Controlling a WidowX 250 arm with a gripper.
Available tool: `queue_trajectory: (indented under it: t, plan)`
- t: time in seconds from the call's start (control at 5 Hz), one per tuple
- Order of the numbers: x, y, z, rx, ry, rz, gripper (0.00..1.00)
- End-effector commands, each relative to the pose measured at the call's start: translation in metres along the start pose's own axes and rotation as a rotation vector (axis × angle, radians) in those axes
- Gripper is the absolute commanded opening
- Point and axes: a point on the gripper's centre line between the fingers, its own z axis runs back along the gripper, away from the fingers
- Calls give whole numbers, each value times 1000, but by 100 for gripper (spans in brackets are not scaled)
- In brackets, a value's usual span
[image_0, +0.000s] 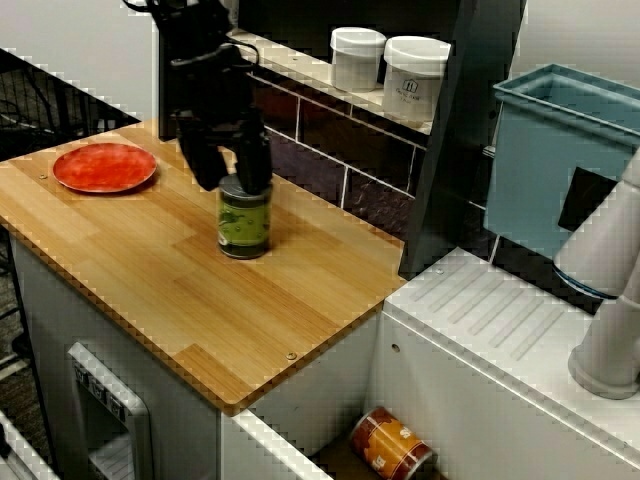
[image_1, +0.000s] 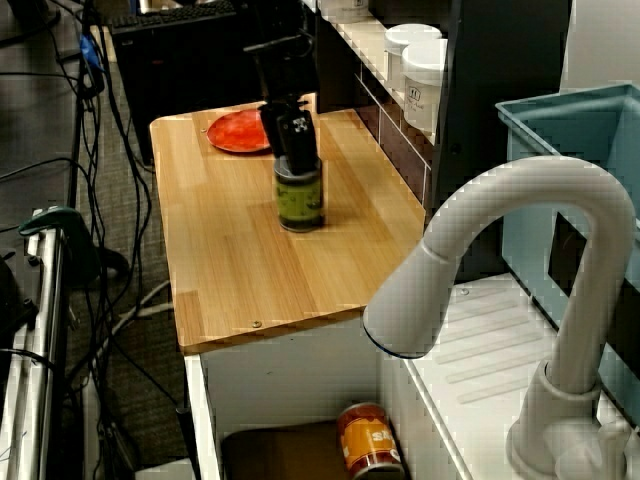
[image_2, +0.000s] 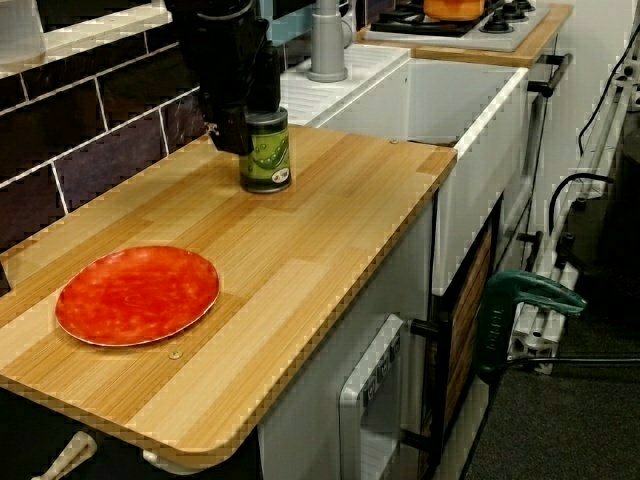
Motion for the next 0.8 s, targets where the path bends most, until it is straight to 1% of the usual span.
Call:
queue_trajectory:
  t: [0.0,0.2,0.4,0.6]
  plan:
    - [-4,-5,33,-11,-18,-51,100]
    - [-7,-6,46,-30,-12,-66,100]
    - [-14,-11,59,-40,3,-110,100]
    - [-19,-15,60,-31,6,-148,100]
